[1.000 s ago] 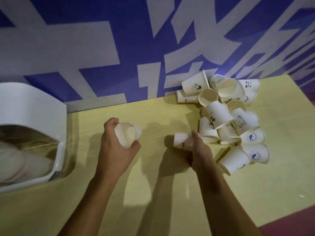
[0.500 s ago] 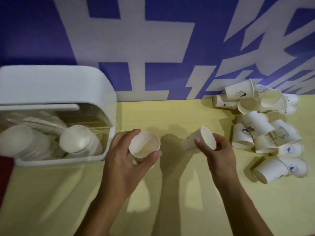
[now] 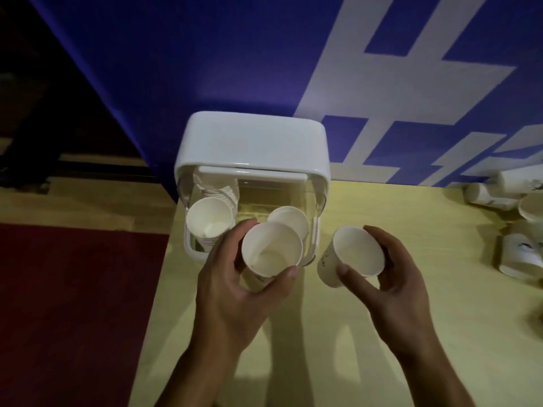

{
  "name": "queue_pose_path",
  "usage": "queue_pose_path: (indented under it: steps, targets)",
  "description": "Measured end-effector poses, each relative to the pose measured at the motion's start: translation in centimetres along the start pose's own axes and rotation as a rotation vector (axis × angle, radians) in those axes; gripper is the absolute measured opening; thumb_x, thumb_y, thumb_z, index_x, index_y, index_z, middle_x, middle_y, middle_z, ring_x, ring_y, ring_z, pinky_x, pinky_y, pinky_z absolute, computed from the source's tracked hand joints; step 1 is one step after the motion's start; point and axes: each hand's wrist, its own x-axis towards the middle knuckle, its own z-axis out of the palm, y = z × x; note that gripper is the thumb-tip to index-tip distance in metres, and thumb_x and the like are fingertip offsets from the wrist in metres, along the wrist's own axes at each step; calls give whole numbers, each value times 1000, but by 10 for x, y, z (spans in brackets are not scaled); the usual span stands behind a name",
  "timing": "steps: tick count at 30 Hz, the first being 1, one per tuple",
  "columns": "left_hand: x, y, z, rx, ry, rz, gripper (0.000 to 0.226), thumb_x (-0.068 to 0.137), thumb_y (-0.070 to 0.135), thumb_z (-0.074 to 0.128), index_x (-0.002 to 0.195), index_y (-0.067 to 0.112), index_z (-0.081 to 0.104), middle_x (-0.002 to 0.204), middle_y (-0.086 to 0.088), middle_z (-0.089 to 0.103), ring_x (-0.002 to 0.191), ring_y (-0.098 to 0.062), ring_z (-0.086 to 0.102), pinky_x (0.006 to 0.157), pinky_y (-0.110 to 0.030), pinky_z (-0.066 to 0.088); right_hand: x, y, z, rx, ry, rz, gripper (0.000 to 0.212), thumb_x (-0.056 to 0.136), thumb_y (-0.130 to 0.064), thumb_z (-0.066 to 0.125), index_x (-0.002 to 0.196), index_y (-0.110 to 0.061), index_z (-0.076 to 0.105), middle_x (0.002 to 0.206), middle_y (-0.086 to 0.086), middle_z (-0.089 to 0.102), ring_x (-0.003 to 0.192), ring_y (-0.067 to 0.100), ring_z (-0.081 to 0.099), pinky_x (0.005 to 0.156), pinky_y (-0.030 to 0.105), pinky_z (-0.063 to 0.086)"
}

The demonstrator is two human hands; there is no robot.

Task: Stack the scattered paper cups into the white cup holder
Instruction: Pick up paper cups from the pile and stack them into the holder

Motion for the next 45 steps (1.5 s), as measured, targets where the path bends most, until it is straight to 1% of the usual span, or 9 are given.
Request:
queue_pose_path:
  steps: [5,10,12,16,21,29,34,40,45]
  targets:
    - [12,1,2,-103,69,53,83,69,50,85,143,28,55,132,15,65,124,-11,64,90,-16,53,-6,-8,11,-83,-17,-72,71,62,-53,90,126,-45,59,127,-29,63,117,0,61,99,36,53]
    - [36,0,24,-123,52,112,79,75,44,86,144,20,56,137,6,64,130,-23,61,100,-44,57,-3,-2,3,-65,0,-60,77,57,-63,85,127,-44,60,130,-25,64,119,3,62,99,37,54]
    - [43,-6,33,-79,32,125,79,77,47,85,145,20,55,138,6,64,131,-22,60,103,-48,54,-1,-2,-2,-49,-3,-58,76,58,-60,88,127,-42,61,130,-24,65,119,3,62,100,36,53]
    - [46,-21,43,38,-10,62,81,76,55,81,147,27,55,138,15,63,132,-6,56,108,-31,48,4,0,-12,-39,-14,-44,73,63,-53,95,128,-42,62,132,-21,65,120,6,63,103,41,53]
    - [44,-42,48,133,-65,-25,81,74,60,79,146,34,53,141,16,59,131,-3,52,107,-19,43,12,2,-16,-40,-27,-61,77,58,-60,86,129,-42,61,133,-19,65,121,7,63,103,41,54]
    - [45,-58,51,166,-80,-52,81,77,49,86,149,36,50,143,13,56,134,-9,51,110,-43,48,18,-5,-9,-86,-29,-131,72,61,-54,89,126,-47,58,127,-29,64,116,-1,62,95,27,53]
    - [39,-49,42,91,-96,-61,73,86,67,63,152,39,46,148,17,54,138,-2,49,111,-33,46,22,-20,1,-45,1,-222,77,62,-58,85,131,-41,58,132,-22,64,122,7,62,98,30,52]
    - [32,-12,31,-36,5,30,43,102,50,41,143,40,52,147,18,57,139,1,49,107,-16,42,29,-43,31,-28,-62,-340,74,69,-49,92,132,-42,53,131,-29,62,122,0,60,92,12,47]
    - [43,-7,34,-143,-24,29,52,105,48,36,144,22,59,141,6,64,135,-14,57,104,-22,48,37,-39,55,-32,-129,-378,69,71,-36,93,127,-45,54,125,-36,61,119,-2,61,90,12,47]
